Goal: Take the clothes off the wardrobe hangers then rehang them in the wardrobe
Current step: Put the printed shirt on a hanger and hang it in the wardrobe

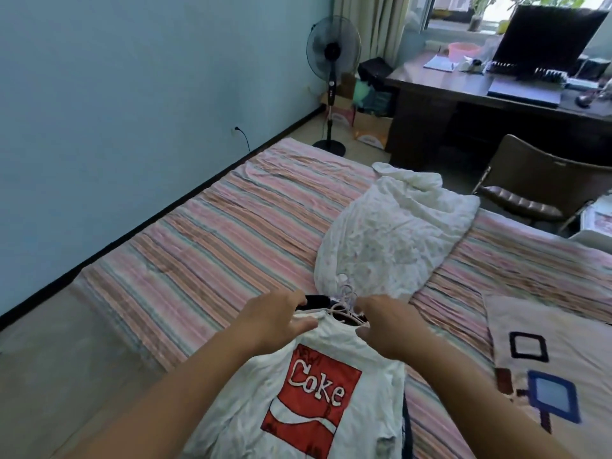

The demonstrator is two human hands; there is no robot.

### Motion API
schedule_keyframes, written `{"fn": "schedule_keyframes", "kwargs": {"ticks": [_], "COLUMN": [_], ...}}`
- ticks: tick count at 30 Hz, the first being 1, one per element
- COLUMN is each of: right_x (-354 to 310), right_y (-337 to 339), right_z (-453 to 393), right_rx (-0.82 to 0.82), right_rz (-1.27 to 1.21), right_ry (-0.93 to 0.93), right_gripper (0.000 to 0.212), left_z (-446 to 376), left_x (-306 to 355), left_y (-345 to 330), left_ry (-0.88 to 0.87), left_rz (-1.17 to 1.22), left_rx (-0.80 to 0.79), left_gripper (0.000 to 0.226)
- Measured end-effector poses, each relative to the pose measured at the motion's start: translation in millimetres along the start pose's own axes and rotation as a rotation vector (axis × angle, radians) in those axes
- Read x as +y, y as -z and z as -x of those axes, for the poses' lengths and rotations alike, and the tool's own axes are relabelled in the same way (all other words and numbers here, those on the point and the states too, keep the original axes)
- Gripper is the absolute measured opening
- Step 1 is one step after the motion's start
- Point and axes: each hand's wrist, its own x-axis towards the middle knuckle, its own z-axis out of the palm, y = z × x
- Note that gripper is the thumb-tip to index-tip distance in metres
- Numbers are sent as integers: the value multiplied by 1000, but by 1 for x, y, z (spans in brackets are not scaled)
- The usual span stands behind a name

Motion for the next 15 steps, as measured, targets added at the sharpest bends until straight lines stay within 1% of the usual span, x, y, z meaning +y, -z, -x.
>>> {"fn": "schedule_keyframes", "kwargs": {"ticks": [4,7,10,12,15], "right_x": [41,69,90,103,125], "right_y": [-34,-69,-108,-135,-171], "right_z": [-24,-45,-66,-80,-102], "right_rx": [-19,-25,-52,-76,-104], "right_rz": [-8,-44,-78,-107,-119], "right_ry": [-71,-128,-161,-199,-247], "right_gripper": [24,24,30,32,30], "left_z": [-48,-87,-123,-146,-179], "left_x": [-7,-18,-30,-39,-57], "left_y": [-32,-61,-90,-110,-142], "left_ry": [11,26,21,35,65], "left_rz": [-9,-63,-99,-108,-101], "left_rx": [-34,-102,-167,-182,-199], "left_gripper": [44,47,45,41,42]}}
